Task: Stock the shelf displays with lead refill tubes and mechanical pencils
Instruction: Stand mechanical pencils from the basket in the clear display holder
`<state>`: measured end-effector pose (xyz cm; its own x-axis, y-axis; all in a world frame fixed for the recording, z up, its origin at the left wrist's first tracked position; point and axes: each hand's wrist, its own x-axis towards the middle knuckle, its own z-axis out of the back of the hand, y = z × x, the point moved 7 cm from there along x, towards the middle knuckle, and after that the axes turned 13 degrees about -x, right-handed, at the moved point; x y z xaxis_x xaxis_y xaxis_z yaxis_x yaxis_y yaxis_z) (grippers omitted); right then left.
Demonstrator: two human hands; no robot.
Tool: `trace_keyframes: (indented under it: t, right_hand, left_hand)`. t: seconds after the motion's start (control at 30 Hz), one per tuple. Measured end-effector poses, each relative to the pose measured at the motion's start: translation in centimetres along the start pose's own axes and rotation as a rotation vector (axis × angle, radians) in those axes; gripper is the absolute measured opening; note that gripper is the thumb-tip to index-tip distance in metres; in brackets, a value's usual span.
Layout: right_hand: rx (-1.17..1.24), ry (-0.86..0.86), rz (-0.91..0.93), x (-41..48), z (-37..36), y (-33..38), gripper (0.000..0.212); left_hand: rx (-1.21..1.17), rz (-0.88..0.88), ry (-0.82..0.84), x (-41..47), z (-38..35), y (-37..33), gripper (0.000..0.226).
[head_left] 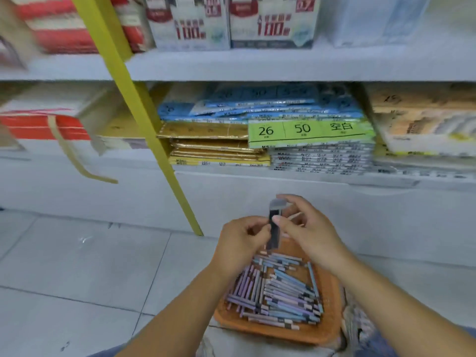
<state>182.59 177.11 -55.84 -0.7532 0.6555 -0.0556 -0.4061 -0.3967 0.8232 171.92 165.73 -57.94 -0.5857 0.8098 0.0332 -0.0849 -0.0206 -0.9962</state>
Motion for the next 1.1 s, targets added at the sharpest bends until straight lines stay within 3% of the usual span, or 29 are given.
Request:
trace_keyframes:
  t: [0.1,0.17,0.2,0.3,0.43,0.63,0.77,0.9,1.0,1.1]
  right_hand:
    - [0.019,-0.024,0.109,-0.8,2.4,5.4,0.031]
    - [0.048,-0.011,0.171,-1.1,4.0,8.3,0.032]
    - [0.070,0.005,0.200,-1.2,4.7,9.5,0.032]
    - [0.202,0.024,0.236,-1.2,7.0,12.4,0.032]
    - [0.290,0.014,0.234,-0.8,9.3,14.6,0.032]
    - [0.260,0.000,0.252,-0.2,10.1,15.9,0.040]
    - [0.265,-0.102,0.298,0.6,11.0,17.4,0.040]
    - [0.098,-0.247,0.423,1.5,13.2,21.5,0.037]
    - [0.002,-0.455,0.590,2.1,16.8,26.4,0.036]
    - [-0.227,-0.672,0.737,2.5,19.7,30.8,0.032]
  left_hand:
    - [0.115,-0.178,0.015,-0.6,0.7,-6.1,0.029]
    - [0.116,-0.208,-0.003,-0.9,1.4,-9.0,0.031]
    - [0.080,-0.181,-0.023,-0.9,1.9,-10.1,0.026]
    - [-0.084,0.055,0.037,-0.7,2.7,-11.9,0.043]
    - [-0.159,0.117,0.188,-0.8,2.5,-14.7,0.023]
    - [-0.190,0.064,0.161,-0.4,3.3,-16.4,0.023]
    - [-0.169,-0.011,0.140,0.7,3.4,-17.8,0.016]
    - [-0.033,-0.176,-0.029,2.9,5.2,-20.6,0.019]
    - [0.220,-0.375,-0.267,4.6,7.8,-23.3,0.039]
    - [0.458,-0.541,-0.357,6.0,8.6,-24.9,0.054]
